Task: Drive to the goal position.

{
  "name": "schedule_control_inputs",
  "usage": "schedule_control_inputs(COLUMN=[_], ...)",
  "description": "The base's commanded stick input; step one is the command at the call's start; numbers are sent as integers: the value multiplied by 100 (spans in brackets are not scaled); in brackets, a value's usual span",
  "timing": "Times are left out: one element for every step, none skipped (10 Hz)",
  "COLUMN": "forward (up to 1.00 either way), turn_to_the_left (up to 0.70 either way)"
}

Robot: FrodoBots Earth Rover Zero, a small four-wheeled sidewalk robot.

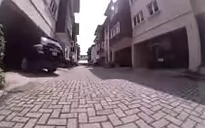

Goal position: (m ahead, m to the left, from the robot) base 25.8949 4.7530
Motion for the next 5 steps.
schedule_control_inputs(forward=[50, 50, 50, 50, 50], turn_to_the_left=[0, 0, 0, 0, 0])
